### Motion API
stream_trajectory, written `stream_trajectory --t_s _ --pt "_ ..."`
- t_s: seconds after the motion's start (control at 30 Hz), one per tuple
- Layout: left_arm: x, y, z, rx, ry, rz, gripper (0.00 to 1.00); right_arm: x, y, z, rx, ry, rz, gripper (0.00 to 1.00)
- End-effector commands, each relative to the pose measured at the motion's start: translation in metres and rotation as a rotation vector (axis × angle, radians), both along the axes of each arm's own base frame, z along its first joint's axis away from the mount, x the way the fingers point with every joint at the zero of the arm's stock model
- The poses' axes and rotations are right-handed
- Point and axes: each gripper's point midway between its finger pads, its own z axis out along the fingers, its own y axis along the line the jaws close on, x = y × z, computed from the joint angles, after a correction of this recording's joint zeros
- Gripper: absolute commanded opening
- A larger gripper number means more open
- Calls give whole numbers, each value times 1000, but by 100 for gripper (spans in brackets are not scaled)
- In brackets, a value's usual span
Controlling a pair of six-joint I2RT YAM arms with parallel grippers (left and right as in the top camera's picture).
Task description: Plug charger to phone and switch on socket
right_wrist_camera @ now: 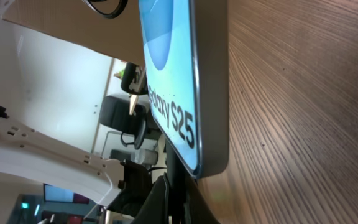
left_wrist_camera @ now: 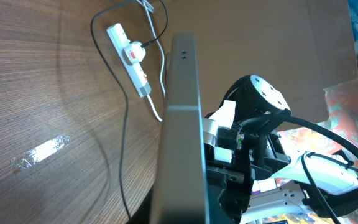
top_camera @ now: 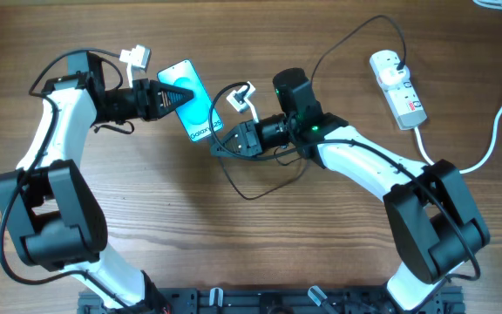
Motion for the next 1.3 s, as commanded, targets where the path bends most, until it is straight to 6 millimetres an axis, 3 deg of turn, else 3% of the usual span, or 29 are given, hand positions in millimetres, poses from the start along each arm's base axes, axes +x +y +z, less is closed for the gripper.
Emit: stream_trajectory --t_s 0.0,0.2,0.37,0.63,1.27 --pt "-8 -11 17 -50 -23 -30 4 5 3 1 5 -47 -2 4" --pt "-26 -28 1 22 104 -74 4 6 3 2 22 -104 8 5" --pt "-45 -30 3 21 96 -109 4 7 3 3 25 -115 9 5" --pt "-60 -32 7 20 56 -140 4 14 -3 4 25 -107 -14 4" --pt "-72 -46 4 44 75 -201 4 20 0 19 68 -129 -15 5"
